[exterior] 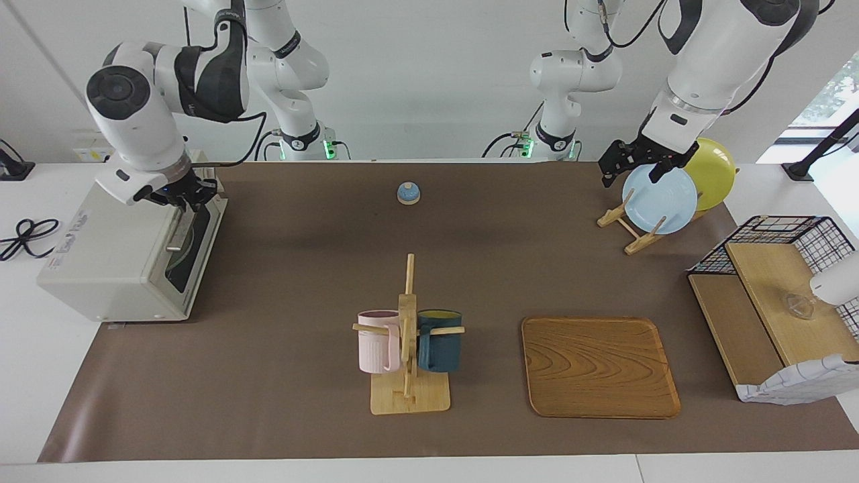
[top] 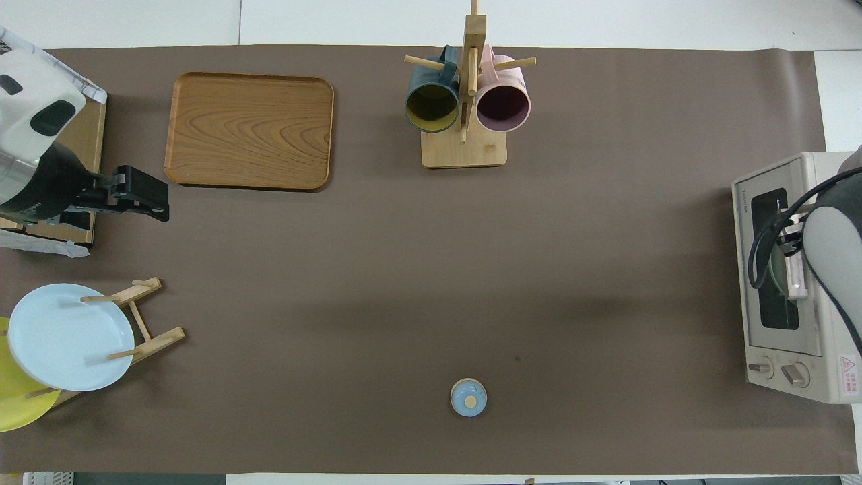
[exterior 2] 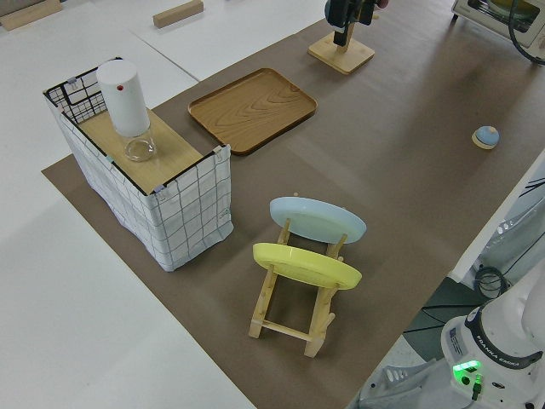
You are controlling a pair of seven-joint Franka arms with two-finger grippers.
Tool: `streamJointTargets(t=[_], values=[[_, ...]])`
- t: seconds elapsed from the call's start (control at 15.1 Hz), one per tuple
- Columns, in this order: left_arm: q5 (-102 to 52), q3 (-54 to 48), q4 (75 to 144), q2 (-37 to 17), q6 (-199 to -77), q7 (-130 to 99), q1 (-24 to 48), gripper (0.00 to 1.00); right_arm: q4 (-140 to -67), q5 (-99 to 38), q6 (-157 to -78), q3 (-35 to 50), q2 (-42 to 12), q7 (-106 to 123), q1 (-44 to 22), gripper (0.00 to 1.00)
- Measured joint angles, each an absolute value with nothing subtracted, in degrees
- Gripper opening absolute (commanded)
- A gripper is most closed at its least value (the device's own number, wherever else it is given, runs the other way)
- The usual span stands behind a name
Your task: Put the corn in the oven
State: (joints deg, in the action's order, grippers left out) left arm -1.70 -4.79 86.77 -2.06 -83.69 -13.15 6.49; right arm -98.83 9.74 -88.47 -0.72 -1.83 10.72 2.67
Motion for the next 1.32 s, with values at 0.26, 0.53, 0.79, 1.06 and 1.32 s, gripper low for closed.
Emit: streamJointTargets(t=[0.26,0.53,0.79,1.06,1.32], values=[[-1.7,-4.8,86.8,-2.1,-83.7,-13.1,6.5,1.00,-93.7,0.1,-86.6,-0.7,-1.8,10.7,2.7,1.00],[-1.7,-4.8,86.8,-2.1,-83.7,-13.1,6.5,1.00,-92.9,-1.1,-85.5,-0.8,-1.7,10.6,2.7,1.00],[-1.7,-4.8,86.8,-2.1,-83.7,-13.1,6.5,1.00,-92.8,-1.1,-85.3,-0.6,-1.6,9.0,2.6,1.00],[-1.7,-4.8,86.8,-2.1,-83.7,-13.1,6.5,1.00,-93.0,-1.1,-84.2,-0.1,-0.3,8.2,2.4,1.00],[-1.7,-4.8,86.8,-2.1,-83.7,-13.1,6.5,1.00,-93.0,-1.1,-84.0,-1.3,1.2,8.2,0.3,1.00]])
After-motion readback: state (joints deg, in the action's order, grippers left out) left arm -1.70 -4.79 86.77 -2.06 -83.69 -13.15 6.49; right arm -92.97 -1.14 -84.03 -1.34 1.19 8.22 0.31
